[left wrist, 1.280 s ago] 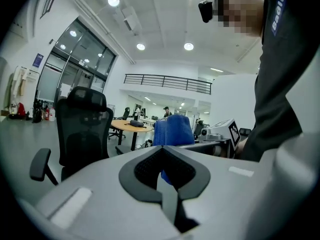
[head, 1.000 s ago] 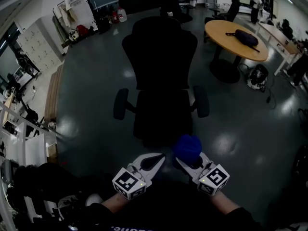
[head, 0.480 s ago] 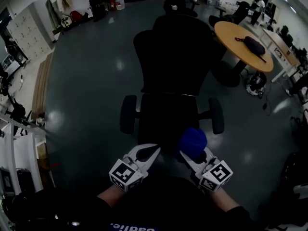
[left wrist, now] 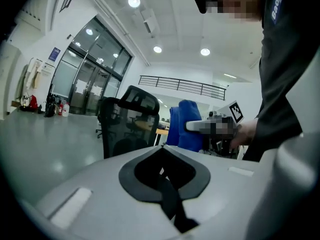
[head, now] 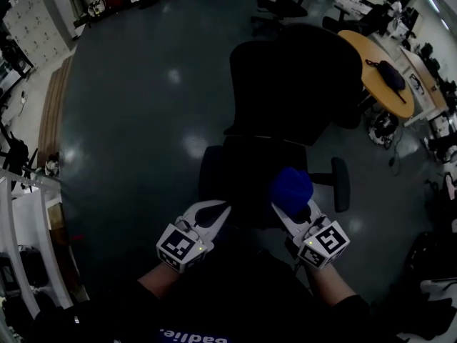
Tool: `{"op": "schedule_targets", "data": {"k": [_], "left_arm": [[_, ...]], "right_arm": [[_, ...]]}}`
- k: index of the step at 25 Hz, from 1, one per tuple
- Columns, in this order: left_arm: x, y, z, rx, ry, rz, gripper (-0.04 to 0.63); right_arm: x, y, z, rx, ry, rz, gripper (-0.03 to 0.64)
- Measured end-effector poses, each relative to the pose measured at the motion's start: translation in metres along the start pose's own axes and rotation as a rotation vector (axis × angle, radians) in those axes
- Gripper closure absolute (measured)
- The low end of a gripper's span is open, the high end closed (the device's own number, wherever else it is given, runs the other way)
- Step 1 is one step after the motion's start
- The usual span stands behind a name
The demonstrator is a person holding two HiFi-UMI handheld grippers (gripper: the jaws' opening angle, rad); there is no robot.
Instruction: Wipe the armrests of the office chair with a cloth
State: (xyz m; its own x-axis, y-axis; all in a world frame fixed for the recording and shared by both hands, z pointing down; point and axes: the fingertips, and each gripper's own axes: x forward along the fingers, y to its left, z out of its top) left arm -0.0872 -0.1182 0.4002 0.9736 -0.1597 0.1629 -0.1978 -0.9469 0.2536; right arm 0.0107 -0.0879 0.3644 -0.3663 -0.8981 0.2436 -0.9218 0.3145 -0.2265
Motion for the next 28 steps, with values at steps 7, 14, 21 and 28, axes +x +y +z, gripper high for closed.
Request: {"op": "schedule_targets", "data": {"k": [7, 14, 21, 28], "left_arm": [[-0.018, 0.036, -0.050, -0.045, 0.093, 0.095, 0.577], [-0.021, 0.066, -0.132, -0.135, 0.235, 0.205, 0.577], [-0.015, 0.077, -0.165, -0.215, 0.274, 0.250, 0.577], [-0.013, 0.071, -0.185, -0.272, 0.273, 0.269, 0.577]], "right_arm": [[0.058, -0.002, 0.006, -0.049, 0.042, 0.091, 0.492], [0.122, -0.028, -0.011, -0.093, 0.108, 0.162, 0.492], [0.188, -0.049, -0.022, -0.146, 0.189, 0.220, 0.492], [0.248, -0.069, -0.046, -0.191, 0.270, 0.248, 0.492]]}}
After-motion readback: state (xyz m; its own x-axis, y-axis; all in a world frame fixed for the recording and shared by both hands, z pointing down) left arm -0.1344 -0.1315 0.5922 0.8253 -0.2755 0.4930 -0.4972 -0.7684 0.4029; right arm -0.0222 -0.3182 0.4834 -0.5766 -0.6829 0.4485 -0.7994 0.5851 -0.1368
